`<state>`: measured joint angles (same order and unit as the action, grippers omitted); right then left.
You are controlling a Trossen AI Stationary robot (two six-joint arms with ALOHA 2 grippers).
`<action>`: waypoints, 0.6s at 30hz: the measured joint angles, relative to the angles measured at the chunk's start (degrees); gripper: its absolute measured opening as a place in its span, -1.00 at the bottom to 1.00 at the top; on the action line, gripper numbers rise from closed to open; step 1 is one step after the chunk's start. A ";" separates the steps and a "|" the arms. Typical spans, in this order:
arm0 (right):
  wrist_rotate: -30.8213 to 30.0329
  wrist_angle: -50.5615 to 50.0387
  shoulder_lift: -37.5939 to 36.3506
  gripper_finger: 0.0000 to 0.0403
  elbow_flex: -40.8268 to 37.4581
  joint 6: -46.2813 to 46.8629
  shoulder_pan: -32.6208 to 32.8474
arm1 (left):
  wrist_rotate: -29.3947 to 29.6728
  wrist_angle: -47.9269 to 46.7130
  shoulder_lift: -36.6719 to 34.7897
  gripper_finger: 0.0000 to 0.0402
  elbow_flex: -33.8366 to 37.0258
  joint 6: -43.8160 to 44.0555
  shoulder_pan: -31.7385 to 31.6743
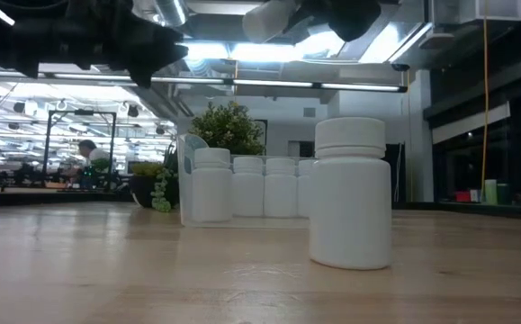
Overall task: Pick and place pill bottles into a basket
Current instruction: Put the right pill bottle into the bin
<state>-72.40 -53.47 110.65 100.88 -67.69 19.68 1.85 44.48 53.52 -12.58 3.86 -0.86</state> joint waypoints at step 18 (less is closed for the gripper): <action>0.02 0.04 0.00 -0.23 -0.02 -0.51 0.11 | -1.34 -20.19 6.32 0.09 -16.81 2.73 -0.17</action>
<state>-72.38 -53.43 110.65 100.86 -68.21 19.79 0.51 24.29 59.84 -29.39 6.59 -1.03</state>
